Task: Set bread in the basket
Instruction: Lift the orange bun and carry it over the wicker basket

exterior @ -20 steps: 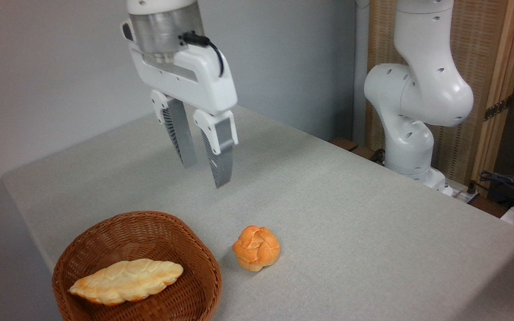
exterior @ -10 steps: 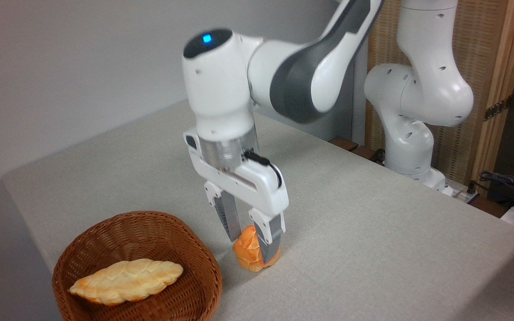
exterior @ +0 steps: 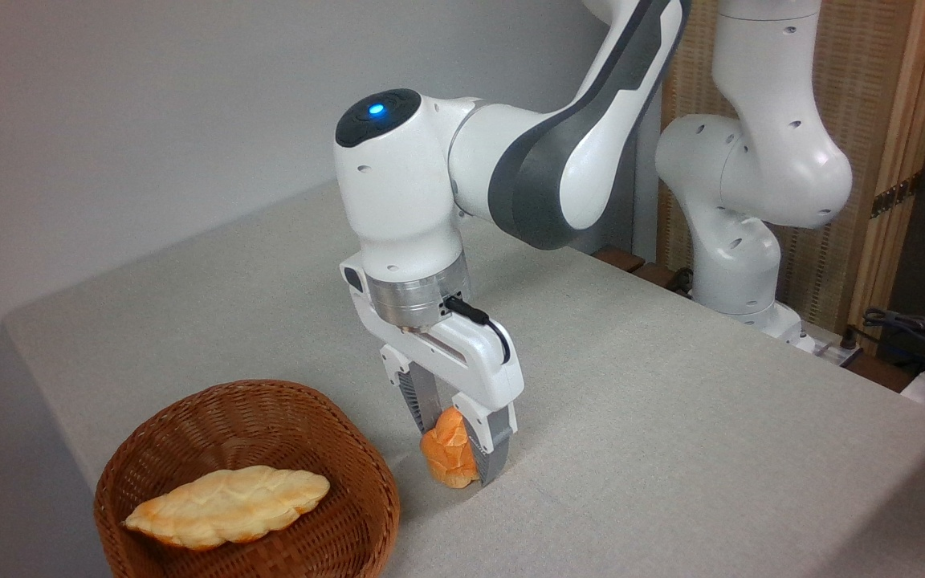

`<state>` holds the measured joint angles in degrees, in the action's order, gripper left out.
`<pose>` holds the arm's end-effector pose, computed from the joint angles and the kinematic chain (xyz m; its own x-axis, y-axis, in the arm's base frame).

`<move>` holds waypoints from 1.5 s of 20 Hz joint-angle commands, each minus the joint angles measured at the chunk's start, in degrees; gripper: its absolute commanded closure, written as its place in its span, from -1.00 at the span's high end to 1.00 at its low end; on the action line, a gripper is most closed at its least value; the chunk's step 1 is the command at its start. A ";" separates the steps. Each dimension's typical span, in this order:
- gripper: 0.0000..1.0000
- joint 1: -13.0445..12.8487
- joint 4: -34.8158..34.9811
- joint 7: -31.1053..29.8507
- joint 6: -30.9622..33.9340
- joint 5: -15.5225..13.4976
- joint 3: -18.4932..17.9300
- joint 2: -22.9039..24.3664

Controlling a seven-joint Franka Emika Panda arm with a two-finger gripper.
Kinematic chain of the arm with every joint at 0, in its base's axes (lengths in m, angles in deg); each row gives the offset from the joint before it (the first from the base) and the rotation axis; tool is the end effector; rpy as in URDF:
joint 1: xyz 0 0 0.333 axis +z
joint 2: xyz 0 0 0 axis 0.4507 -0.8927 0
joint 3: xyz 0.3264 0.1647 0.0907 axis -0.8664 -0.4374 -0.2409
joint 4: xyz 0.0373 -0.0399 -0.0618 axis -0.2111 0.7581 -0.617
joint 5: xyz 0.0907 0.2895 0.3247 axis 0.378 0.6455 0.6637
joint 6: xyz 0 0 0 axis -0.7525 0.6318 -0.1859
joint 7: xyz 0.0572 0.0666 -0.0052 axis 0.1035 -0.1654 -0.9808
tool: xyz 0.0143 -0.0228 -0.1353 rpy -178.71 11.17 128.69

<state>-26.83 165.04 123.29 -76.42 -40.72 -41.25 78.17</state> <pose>0.5598 0.0175 0.3999 0.7316 -0.6807 -0.0385 -0.6800 -0.7326 0.0298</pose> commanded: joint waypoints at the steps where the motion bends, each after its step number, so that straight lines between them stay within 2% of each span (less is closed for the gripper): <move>1: -0.50 -0.13 0.40 1.84 -0.63 -0.29 -0.51 0.00; 6: -0.54 -0.13 -1.43 1.66 0.95 -0.37 -0.59 0.61; 9: -0.55 -0.13 -13.87 1.84 15.41 -1.77 -0.33 -0.17; 10: -0.54 -0.13 -16.27 1.84 17.37 -2.30 -0.33 -0.44; 12: -0.53 -0.13 -23.30 1.66 20.81 -5.63 -0.33 -1.58; 13: -0.52 -0.13 -24.98 1.75 20.73 -6.95 -0.33 -2.37; 17: -0.30 -0.13 -31.84 1.31 17.93 -7.41 0.37 -8.52; 19: -0.22 -0.13 -32.03 1.22 13.19 -7.93 1.51 -10.72; 20: -0.19 -0.13 -31.94 1.14 9.78 -9.06 2.21 -11.68; 21: -0.14 -0.13 -31.94 1.14 7.31 -10.56 2.39 -12.82; 22: 0.11 -0.13 -31.94 1.22 5.81 -11.53 2.57 -13.79; 23: 0.41 -0.13 -31.94 1.31 5.44 -11.45 3.00 -14.32; 24: 0.99 -0.13 -31.76 1.31 5.27 -10.75 4.31 -15.11; 30: 1.00 -0.13 -31.50 1.14 5.26 -10.57 5.56 -16.61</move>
<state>-27.19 134.76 123.70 -71.29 -50.54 -35.98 61.92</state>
